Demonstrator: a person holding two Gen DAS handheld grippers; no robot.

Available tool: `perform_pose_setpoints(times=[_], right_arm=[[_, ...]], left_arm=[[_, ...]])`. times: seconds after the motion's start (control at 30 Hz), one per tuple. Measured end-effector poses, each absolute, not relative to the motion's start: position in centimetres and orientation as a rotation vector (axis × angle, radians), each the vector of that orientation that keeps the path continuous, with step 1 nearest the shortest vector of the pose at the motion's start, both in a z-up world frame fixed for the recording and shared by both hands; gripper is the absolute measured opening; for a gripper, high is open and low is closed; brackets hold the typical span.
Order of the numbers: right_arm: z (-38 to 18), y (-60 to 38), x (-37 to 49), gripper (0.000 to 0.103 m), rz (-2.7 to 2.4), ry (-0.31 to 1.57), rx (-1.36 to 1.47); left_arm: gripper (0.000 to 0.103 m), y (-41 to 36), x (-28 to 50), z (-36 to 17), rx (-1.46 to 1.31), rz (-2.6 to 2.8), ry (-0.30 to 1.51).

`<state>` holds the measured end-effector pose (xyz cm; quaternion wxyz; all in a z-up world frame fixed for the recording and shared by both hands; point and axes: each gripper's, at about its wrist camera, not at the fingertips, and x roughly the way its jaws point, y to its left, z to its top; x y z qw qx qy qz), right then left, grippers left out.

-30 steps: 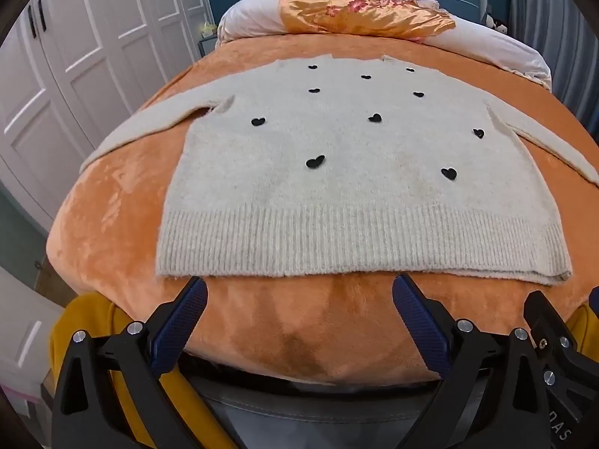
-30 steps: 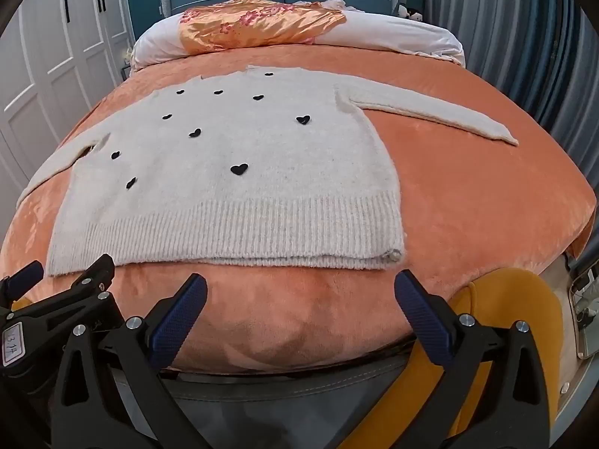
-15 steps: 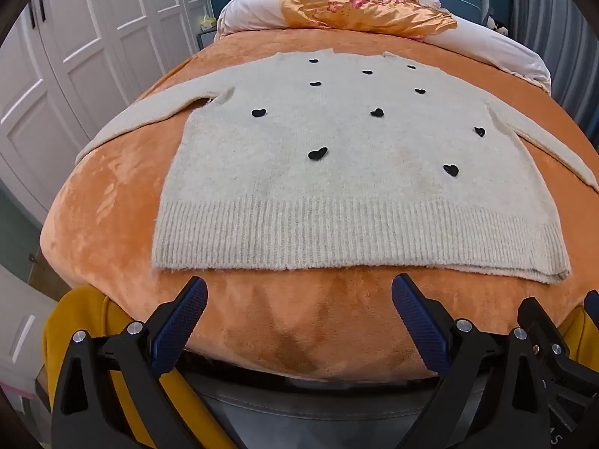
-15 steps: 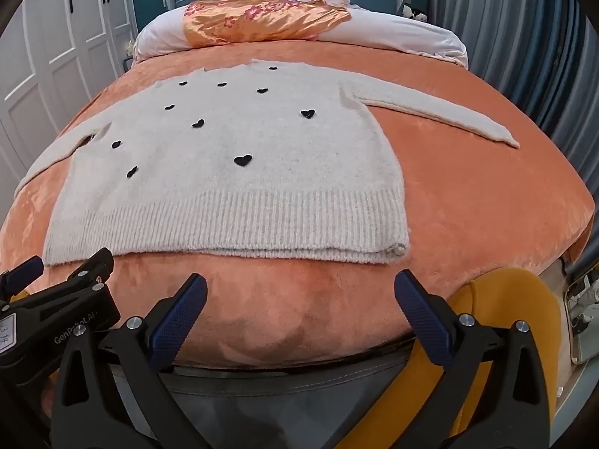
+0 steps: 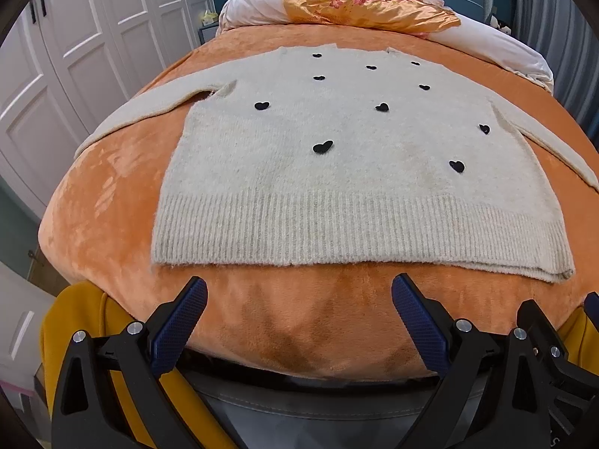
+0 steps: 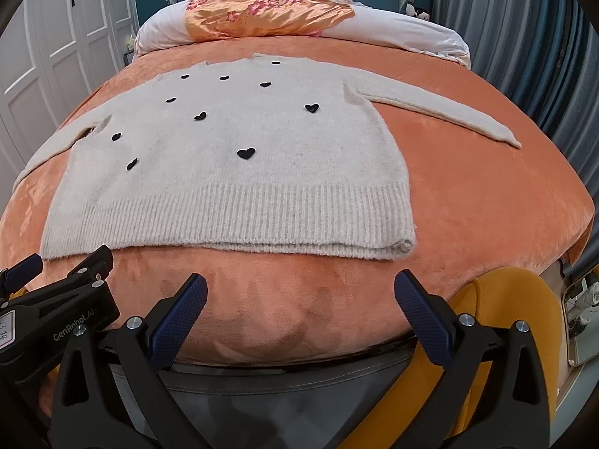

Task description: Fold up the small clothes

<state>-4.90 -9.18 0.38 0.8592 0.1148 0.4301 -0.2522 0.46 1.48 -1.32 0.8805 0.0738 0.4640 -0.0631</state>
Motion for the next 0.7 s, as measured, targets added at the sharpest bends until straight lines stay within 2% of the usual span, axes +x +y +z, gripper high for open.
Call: perform_pose_setpoints(times=[0.7], right_arm=[[0.05,-9.13,-4.77,0.098,-0.529,0.910,0.244]], left_arm=[[0.096,1.77,0.52,-1.51,0.154,-0.132,0.968]])
